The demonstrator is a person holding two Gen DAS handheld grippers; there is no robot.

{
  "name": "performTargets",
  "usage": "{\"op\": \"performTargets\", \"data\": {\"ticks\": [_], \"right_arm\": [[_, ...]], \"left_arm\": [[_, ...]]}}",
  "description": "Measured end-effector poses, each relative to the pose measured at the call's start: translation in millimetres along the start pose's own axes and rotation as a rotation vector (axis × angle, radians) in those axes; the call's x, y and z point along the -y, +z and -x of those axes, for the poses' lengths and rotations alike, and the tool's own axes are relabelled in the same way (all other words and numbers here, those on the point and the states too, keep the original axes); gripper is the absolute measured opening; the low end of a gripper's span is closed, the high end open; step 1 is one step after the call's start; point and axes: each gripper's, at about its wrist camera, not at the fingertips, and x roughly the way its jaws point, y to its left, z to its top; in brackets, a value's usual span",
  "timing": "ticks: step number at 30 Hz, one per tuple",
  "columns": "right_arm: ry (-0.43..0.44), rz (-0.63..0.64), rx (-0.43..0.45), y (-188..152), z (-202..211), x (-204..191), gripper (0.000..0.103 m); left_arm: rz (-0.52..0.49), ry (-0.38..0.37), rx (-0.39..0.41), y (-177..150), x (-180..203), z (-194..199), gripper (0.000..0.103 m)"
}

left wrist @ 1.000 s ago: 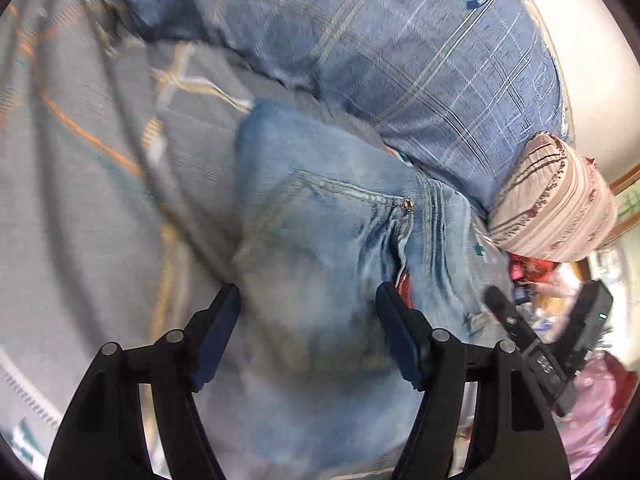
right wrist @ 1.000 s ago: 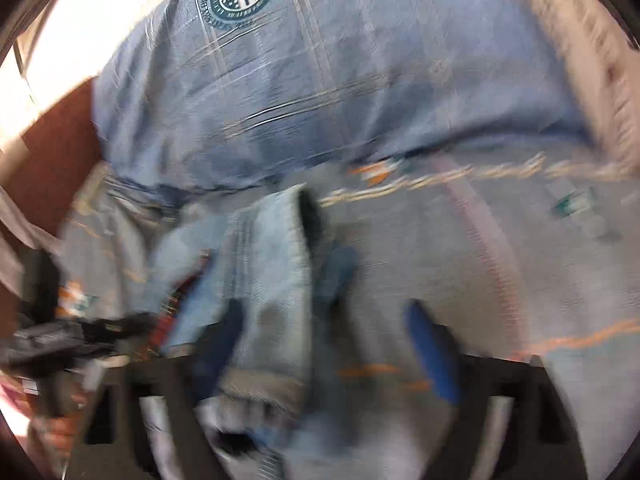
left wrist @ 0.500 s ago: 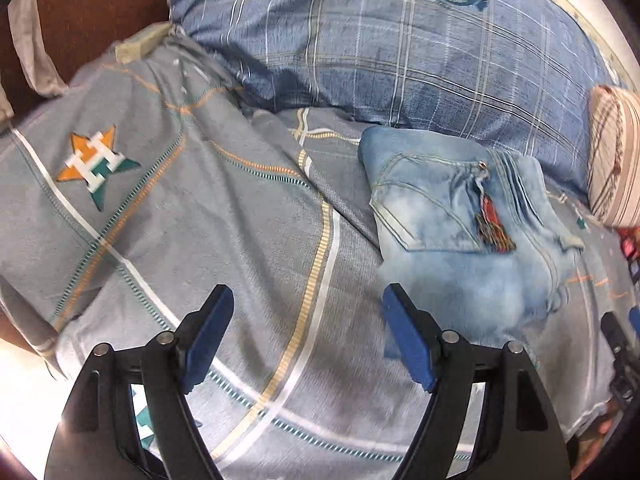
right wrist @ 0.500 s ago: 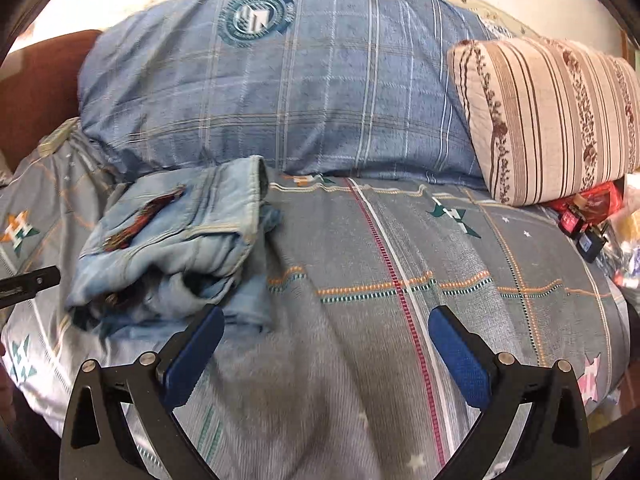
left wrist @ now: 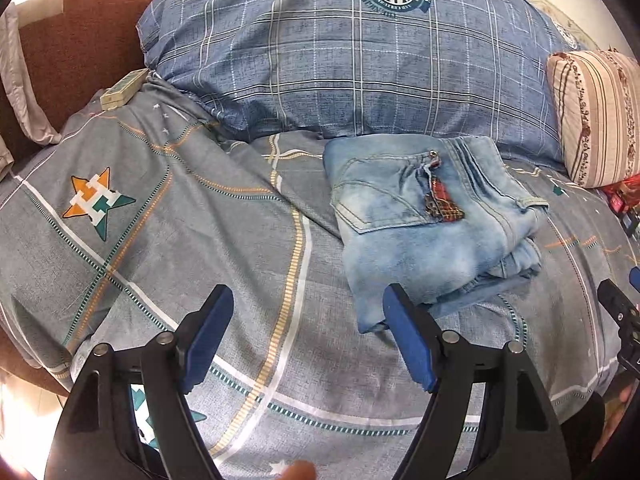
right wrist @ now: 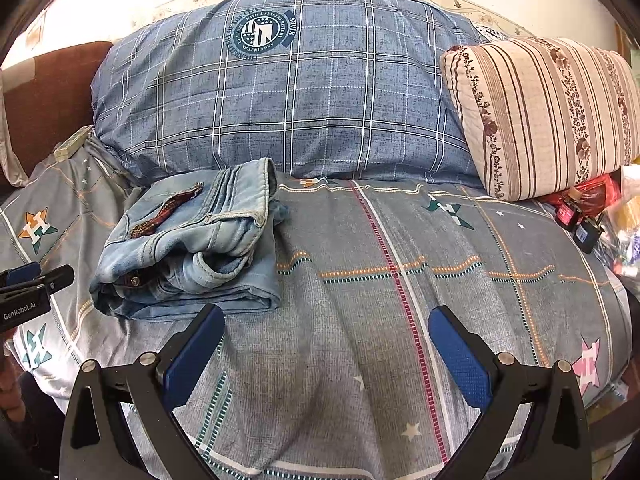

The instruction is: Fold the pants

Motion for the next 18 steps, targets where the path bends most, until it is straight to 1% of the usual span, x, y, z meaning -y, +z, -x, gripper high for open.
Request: {"op": "performTargets", "data": {"ticks": [8, 13, 18], "right_arm": [[0.005, 0.008, -0.006, -1.0, -0.8, -1.1, 0.102], [0.006, 0.006, -0.016, -1.5, -2.8, -1.3, 0.102], [0.007, 0.004, -0.021, -2.0, -4.1, -1.2, 0.102]], "left_arm": [[-0.015, -0.019, -0.020, -2.0, 3.1, -0.9, 0.078], [-0.012, -0.046, -0.043, -2.0, 2.6, -4.3, 0.078], [-0.022, -0.064, -0.046, -2.4, 4.7, -4.9, 0.078]]}}
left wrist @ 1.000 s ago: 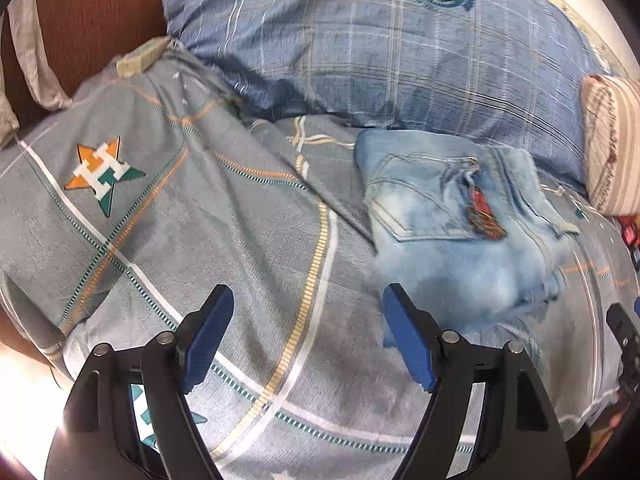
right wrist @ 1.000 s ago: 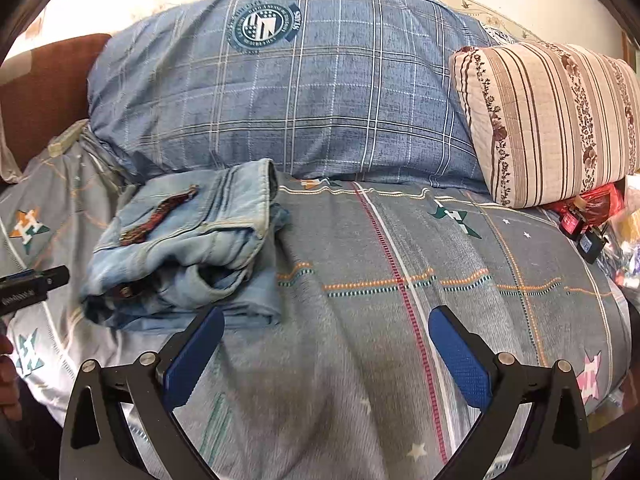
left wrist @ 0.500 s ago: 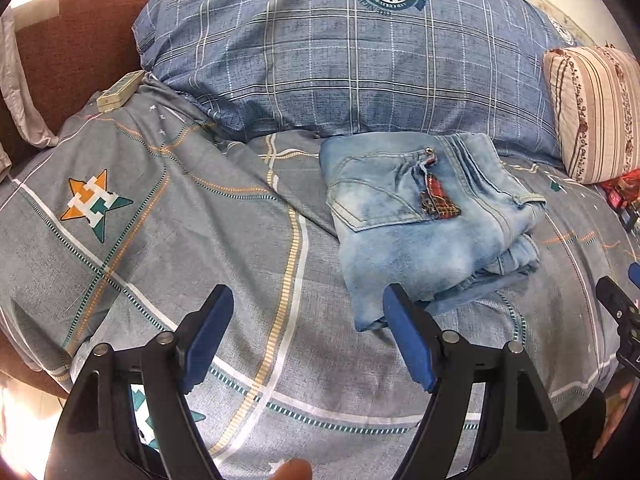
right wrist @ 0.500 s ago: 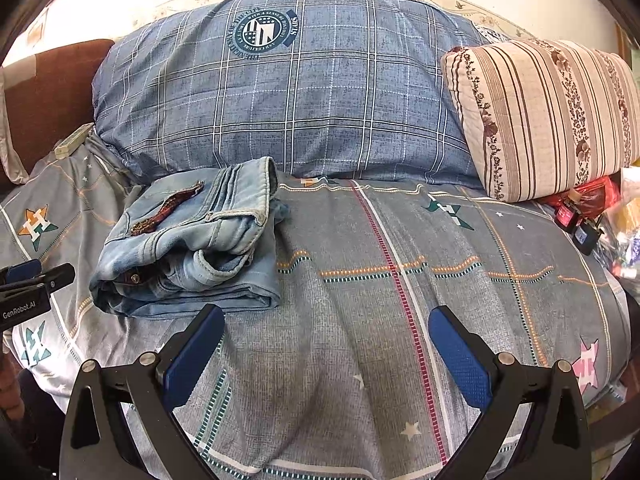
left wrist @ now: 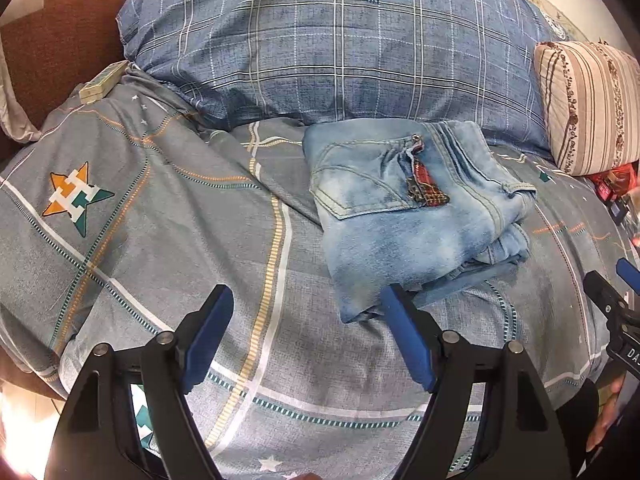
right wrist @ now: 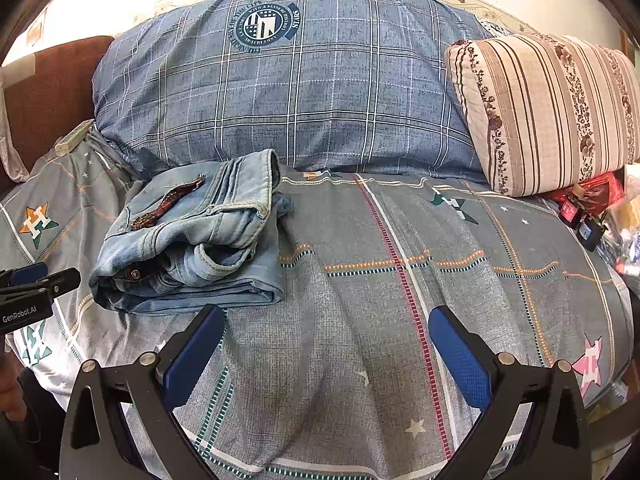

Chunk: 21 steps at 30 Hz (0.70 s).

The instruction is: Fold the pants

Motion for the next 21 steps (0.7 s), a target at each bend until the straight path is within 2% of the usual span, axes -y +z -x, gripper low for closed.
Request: {"op": "performTargets", "data": {"ticks": [17, 21], "right_arm": [[0.002, -0.011, -0.016, -1.9, -4.0, 2.8, 0.102], [0.000, -0.012, -0.014, -1.9, -3.6, 3.5, 0.102]], "left_arm": [[-0.023, -0.023, -0.011, -0.3, 4.3, -2.7, 0.078], [-0.002, -0.076, 0.028, 1.0, 1.9, 3.8, 0.079]]}}
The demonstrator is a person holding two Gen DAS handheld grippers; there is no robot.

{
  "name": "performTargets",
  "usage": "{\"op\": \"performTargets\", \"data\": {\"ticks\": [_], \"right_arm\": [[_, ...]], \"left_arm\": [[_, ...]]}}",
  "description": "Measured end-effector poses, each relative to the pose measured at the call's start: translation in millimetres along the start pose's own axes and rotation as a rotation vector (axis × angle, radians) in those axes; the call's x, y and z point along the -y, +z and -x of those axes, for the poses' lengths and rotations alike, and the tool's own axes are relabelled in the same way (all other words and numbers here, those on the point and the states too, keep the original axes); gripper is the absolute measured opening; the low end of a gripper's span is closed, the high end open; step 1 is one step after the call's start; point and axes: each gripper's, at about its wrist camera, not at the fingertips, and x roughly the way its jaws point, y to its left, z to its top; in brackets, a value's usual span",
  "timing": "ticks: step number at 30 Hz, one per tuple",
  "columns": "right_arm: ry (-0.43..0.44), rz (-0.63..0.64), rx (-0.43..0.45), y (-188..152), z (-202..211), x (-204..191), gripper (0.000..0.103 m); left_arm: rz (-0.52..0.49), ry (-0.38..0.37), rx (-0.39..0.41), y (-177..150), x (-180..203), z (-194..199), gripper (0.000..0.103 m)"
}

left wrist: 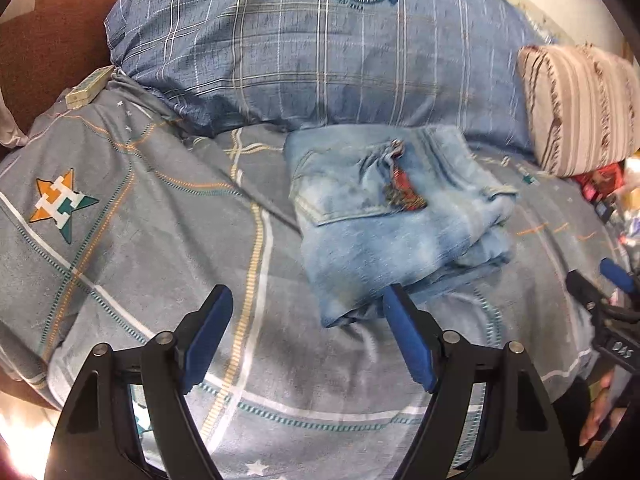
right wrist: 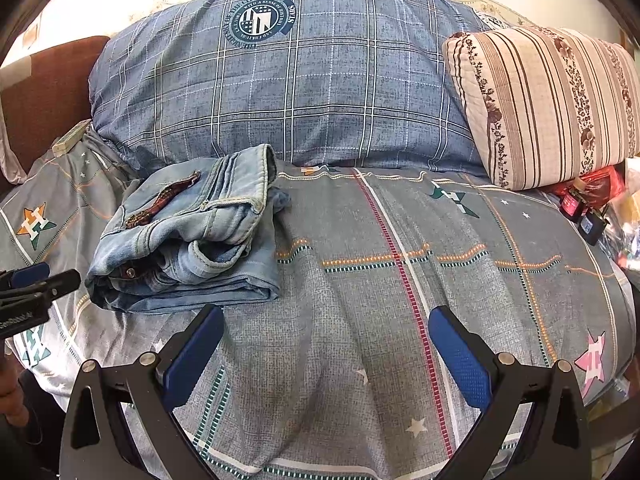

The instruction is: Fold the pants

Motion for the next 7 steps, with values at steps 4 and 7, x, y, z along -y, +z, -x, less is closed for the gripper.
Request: {"op": "performTargets", "data": {"ticks": [4, 7], "right_arm": [[-0.003, -0.011, -0.004, 0.4, -1.5, 3.4, 0.102], [-0.005, -0.025, -0.007, 0.7, -2.2, 6.1, 0.102]], "left_arm": [[0.010, -0.005, 0.004, 2.6, -1.1, 0.7, 0.085], [0.010, 0.002, -0.002, 2.4, -0.8, 0.3, 0.086]]}}
